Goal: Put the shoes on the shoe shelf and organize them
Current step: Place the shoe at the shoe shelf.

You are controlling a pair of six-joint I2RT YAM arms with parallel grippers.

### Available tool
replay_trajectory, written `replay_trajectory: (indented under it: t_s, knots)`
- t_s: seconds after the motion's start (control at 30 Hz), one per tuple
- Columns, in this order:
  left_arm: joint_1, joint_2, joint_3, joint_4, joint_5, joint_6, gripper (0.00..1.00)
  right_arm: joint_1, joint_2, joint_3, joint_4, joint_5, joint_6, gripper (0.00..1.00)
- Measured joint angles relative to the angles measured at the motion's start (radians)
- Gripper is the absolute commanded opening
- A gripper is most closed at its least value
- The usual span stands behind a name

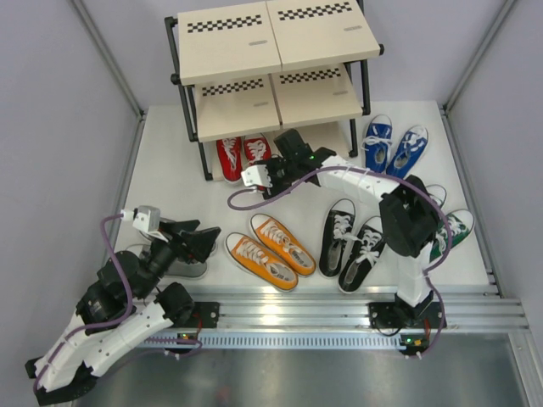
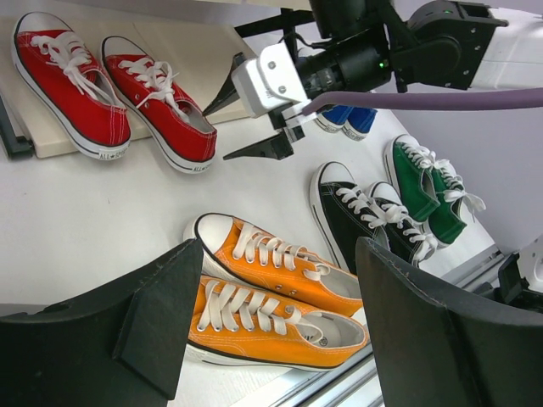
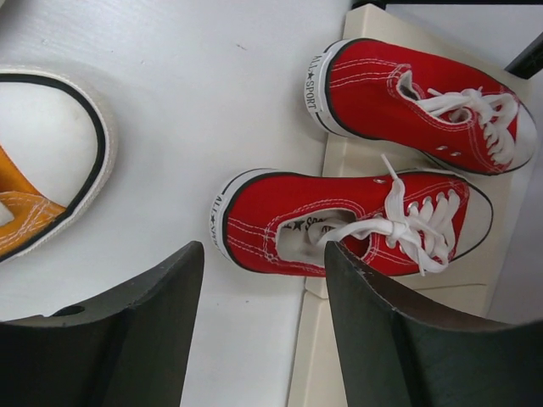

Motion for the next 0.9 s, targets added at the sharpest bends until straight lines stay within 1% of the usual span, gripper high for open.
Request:
replay_trajectory:
  t_s: [0.17,0.43,0.63,0.67,0.73,0.77,0.83,0.9]
  knots:
    - [0.000,0.000,0.000,0.000,0.003,0.001,0.78,0.002,0.066,0.047,-0.017,0.026,0.019,0.55]
    - [0.000,0.000,0.000,0.000,0.003,0.001,0.78,0.005,0.113,0.094,-0.029,0.051,0.028,0.43]
    - [0.000,0.000,0.000,0.000,0.003,0.001,0.78,0.013,0.140,0.145,-0.069,0.048,0.027,0.26]
    - [0.000,0.000,0.000,0.000,0.003,0.001,0.78,0.015,0.145,0.150,-0.073,0.048,0.028,0.18]
    - [0.000,0.000,0.000,0.000,0.003,0.002,0.78,0.016,0.154,0.153,-0.077,0.050,0.026,0.12]
    - [0.000,0.000,0.000,0.000,0.003,0.002,0.78,0.016,0.157,0.153,-0.079,0.049,0.026,0.04]
    - [0.000,0.000,0.000,0.000,0.003,0.002,0.78,0.016,0.161,0.153,-0.086,0.051,0.024,0.00]
    - [0.000,0.000,0.000,0.000,0.003,0.004,0.78,0.016,0.161,0.153,-0.085,0.057,0.027,0.00]
